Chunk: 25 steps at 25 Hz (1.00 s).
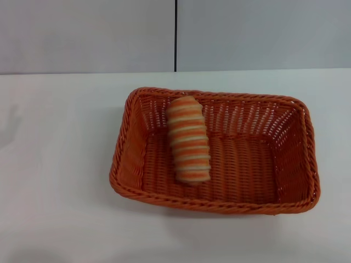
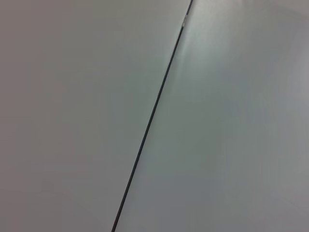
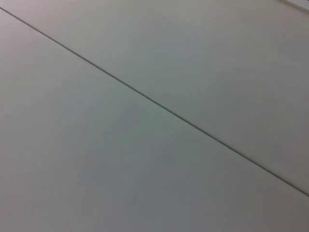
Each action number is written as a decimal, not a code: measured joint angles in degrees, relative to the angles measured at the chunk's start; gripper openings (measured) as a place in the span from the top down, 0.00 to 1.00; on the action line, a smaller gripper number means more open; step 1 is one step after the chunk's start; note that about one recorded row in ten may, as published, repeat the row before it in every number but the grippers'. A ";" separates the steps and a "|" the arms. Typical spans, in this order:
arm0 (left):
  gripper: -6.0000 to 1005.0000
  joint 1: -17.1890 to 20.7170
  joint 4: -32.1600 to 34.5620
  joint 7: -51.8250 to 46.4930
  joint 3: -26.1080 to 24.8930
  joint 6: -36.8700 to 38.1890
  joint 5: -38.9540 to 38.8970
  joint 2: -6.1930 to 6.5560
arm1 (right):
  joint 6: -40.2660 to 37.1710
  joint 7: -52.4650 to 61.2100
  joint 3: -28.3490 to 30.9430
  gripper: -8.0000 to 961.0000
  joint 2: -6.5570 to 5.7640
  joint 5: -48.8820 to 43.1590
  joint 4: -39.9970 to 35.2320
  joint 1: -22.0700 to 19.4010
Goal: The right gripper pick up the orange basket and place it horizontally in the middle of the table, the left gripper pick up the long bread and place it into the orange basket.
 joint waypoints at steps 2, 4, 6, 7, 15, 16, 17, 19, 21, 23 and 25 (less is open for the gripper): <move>0.18 -0.14 -0.02 0.57 0.08 0.05 0.00 -0.05 | -0.01 -0.01 0.00 0.54 0.01 0.04 0.10 0.01; 0.18 -0.21 -0.04 0.67 0.11 0.10 0.02 -0.06 | -0.02 -0.02 0.00 0.54 0.02 0.37 0.11 0.02; 0.18 -0.23 -0.05 0.68 0.06 0.26 0.02 -0.07 | -0.06 -0.02 0.00 0.54 0.03 1.08 0.10 0.04; 0.18 -0.23 -0.06 0.69 0.01 0.42 0.02 -0.07 | -0.09 -0.02 0.00 0.54 0.04 1.46 0.08 0.08; 0.18 -0.17 -0.30 0.79 0.00 0.60 0.03 -0.07 | -0.22 0.04 0.00 0.54 0.06 2.31 -0.33 0.87; 0.18 -0.20 -0.45 0.79 0.01 0.60 0.05 -0.07 | -0.26 0.10 0.00 0.54 0.05 2.45 -0.47 1.03; 0.18 -0.31 -0.69 0.79 0.01 0.60 0.05 -0.07 | -0.30 0.20 0.00 0.54 0.05 2.66 -0.60 1.17; 0.18 -0.55 -0.96 0.80 -0.02 0.60 0.08 -0.07 | -0.37 0.25 0.00 0.54 0.05 3.38 -1.02 1.58; 0.18 -0.73 -1.00 0.80 0.13 0.59 0.29 -0.07 | -0.39 0.14 0.00 0.54 0.05 3.54 -1.22 1.69; 0.18 -0.81 -1.00 0.80 0.35 0.59 0.44 -0.07 | -0.44 0.10 0.00 0.54 0.05 3.76 -1.53 1.95; 0.18 -0.84 -1.00 0.80 0.41 0.60 0.47 -0.07 | -0.51 0.09 0.00 0.54 0.05 4.03 -1.57 2.21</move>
